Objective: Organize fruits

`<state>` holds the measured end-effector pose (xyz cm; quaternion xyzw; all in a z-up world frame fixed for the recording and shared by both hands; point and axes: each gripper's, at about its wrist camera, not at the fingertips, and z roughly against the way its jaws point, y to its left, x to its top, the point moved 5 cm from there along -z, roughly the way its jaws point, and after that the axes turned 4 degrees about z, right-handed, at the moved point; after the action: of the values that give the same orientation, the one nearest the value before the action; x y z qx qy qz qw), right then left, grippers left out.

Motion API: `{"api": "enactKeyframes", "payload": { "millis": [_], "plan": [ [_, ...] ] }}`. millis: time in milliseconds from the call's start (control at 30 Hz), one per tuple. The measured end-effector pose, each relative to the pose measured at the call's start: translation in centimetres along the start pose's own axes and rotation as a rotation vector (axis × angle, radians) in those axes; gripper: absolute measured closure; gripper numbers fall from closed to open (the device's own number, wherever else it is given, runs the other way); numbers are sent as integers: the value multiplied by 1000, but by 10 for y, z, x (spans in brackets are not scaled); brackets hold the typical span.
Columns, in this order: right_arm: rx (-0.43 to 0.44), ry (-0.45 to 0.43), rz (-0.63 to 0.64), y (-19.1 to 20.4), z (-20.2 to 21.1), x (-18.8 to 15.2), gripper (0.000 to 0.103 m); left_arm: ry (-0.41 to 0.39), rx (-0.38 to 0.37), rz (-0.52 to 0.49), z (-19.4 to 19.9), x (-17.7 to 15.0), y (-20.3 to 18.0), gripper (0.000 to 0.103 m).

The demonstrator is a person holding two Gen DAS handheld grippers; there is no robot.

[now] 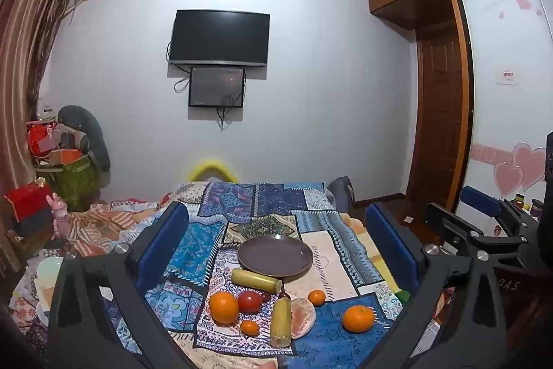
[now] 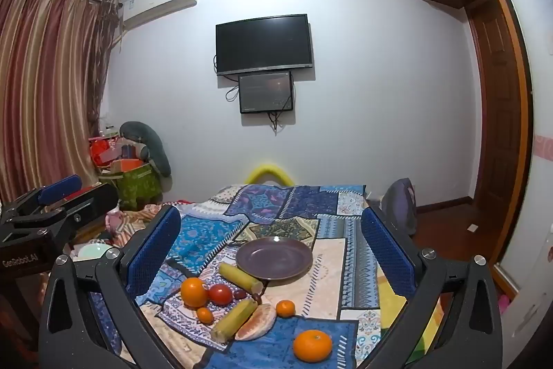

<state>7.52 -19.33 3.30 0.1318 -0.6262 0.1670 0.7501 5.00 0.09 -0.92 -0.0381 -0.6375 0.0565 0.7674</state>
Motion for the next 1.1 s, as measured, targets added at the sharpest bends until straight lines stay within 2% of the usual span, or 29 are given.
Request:
{"api": "enactKeyframes", "payload": {
  "millis": [100, 133, 267, 1100],
  "plan": [
    [1, 2, -6, 0, 0, 0, 0, 10, 3, -4, -6, 1, 2, 0],
    [1, 2, -5, 0, 0, 0, 0, -5, -8, -29, -6, 4, -6, 0],
    [0, 4, -3, 0, 0, -1, 0, -34, -18, -20, 4, 5, -5, 0],
    [-5, 1, 7, -1, 5, 0, 0, -41, -18, -25, 4, 2, -9, 0]
  ]
}}
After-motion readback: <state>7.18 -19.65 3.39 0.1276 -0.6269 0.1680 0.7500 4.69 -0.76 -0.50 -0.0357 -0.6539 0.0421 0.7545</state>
